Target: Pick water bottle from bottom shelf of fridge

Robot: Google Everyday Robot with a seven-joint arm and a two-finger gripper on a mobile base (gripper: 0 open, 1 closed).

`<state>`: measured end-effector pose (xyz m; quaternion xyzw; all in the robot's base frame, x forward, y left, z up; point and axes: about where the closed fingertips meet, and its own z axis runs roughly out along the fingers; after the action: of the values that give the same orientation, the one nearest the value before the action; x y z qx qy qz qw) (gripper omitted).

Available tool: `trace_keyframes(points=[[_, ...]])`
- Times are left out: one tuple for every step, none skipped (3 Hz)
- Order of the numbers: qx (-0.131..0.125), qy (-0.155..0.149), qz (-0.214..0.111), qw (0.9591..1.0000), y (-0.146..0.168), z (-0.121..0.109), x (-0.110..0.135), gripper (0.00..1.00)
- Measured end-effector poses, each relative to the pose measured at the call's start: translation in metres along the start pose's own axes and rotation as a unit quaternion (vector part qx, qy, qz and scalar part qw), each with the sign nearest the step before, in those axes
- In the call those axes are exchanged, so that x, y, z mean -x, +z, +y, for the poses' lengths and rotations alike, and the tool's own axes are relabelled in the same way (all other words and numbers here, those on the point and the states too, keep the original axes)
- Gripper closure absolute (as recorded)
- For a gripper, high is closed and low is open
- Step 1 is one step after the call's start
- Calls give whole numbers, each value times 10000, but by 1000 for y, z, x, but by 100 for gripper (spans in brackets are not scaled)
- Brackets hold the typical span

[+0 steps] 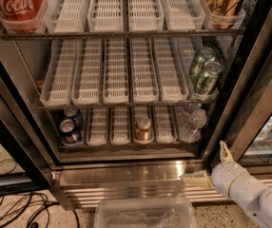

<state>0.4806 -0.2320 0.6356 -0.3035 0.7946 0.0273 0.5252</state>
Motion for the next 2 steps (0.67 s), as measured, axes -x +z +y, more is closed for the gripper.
trace_keyframes(points=[[-379,268,-405,9981,17,-4,9,0],[-675,573,-843,9925,36,5,25,0]])
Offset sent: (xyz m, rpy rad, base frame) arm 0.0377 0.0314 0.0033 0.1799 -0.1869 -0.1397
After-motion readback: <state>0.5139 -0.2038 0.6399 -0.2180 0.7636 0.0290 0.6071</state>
